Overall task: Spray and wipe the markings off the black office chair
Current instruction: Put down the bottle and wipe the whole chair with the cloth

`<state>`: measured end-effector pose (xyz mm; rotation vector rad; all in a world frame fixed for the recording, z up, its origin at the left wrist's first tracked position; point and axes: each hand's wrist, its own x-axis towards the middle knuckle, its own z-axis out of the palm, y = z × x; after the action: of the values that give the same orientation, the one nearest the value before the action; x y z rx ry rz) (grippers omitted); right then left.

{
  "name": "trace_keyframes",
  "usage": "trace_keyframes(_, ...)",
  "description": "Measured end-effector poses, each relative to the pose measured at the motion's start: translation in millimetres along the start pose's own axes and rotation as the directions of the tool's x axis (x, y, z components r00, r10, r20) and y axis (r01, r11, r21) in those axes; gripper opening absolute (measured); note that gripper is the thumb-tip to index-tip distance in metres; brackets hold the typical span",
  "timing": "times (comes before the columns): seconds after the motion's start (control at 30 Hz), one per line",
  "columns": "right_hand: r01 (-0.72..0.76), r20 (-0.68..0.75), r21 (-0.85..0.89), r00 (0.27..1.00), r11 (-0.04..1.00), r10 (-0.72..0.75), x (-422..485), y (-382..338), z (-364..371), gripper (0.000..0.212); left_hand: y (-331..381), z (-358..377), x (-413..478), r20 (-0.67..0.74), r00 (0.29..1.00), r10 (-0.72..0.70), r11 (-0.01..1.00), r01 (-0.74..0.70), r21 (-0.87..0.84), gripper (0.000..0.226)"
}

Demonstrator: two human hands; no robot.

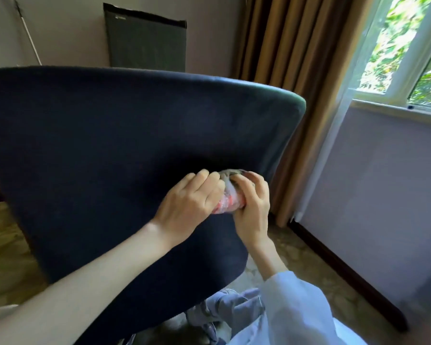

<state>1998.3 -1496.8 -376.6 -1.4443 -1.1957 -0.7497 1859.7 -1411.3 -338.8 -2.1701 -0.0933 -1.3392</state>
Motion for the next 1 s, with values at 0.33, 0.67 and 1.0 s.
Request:
trace_keyframes(0.33, -0.072, -0.068, 0.081, 0.995, 0.994, 0.077, 35, 64, -17, 0.027, 34, 54, 54, -0.049, 0.996, 0.07, 0.995, -0.067, 0.07, 0.023)
trace_keyframes(0.67, -0.301, 0.102, 0.188, 0.953, 0.935, 0.286, -71, 84, 23, 0.041, 53, 76, -25, 0.203, 0.958, 0.202, 0.976, -0.214, 0.036, 0.038)
trace_keyframes(1.0, -0.178, -0.042, 0.189, 0.981, 0.966, 0.189, 105, 100, -35, 0.029, 45, 94, 137, 0.114, 0.993, 0.04, 0.995, -0.05, 0.091, 0.031)
